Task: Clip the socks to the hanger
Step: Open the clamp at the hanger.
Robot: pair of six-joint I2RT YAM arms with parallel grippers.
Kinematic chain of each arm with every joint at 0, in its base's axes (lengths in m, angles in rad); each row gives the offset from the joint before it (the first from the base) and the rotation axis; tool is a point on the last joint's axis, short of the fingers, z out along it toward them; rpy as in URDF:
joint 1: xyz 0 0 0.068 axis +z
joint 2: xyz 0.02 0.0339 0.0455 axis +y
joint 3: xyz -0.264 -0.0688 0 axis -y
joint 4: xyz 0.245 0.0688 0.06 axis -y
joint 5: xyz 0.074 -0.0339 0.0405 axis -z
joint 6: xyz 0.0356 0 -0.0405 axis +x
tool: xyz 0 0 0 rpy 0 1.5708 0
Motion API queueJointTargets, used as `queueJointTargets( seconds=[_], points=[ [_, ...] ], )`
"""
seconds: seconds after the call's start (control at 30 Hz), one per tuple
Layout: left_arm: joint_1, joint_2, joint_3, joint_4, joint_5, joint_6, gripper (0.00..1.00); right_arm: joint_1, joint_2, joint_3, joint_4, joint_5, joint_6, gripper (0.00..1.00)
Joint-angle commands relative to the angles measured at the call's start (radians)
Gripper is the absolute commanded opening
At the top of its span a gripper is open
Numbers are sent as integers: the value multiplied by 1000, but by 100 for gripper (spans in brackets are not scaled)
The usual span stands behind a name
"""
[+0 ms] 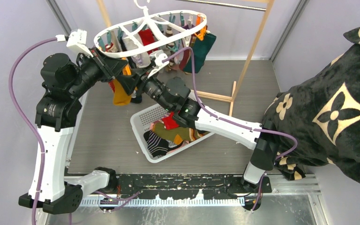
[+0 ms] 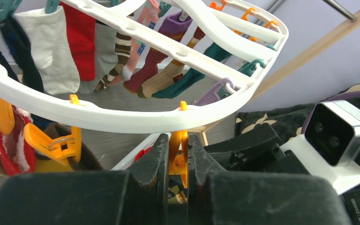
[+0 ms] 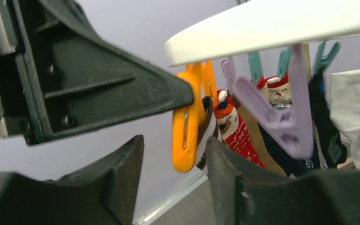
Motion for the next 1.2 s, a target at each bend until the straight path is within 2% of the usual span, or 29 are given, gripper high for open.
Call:
queueJointTargets(
  seconds=[0.0,0.13,0.33,0.53,0.73,0.97,1.17],
  points=[
    [-2,-2,17,8,-56,25,6,20,-67,-38,16,21,-45,63],
    [-2,-12,10,-2,-69,31,3,6,-156,-130,-2,76,-62,74],
    [-2,-29,-1,-24,-92,40,3,-45,-342,-320,-125,129,-44,75],
    [-2,-58,-29,-60,-127,49,2,-57,-444,-455,-382,217,-39,73],
    [-2,-63,-29,-92,-137,33,2,-60,-377,-524,-551,215,-24,74],
    [-2,-54,-33,-105,-132,24,2,-60,-217,-523,-513,48,-95,74],
    [-2,-52,-23,-114,-133,28,2,-67,-101,-476,-544,-2,-160,66]
  ],
)
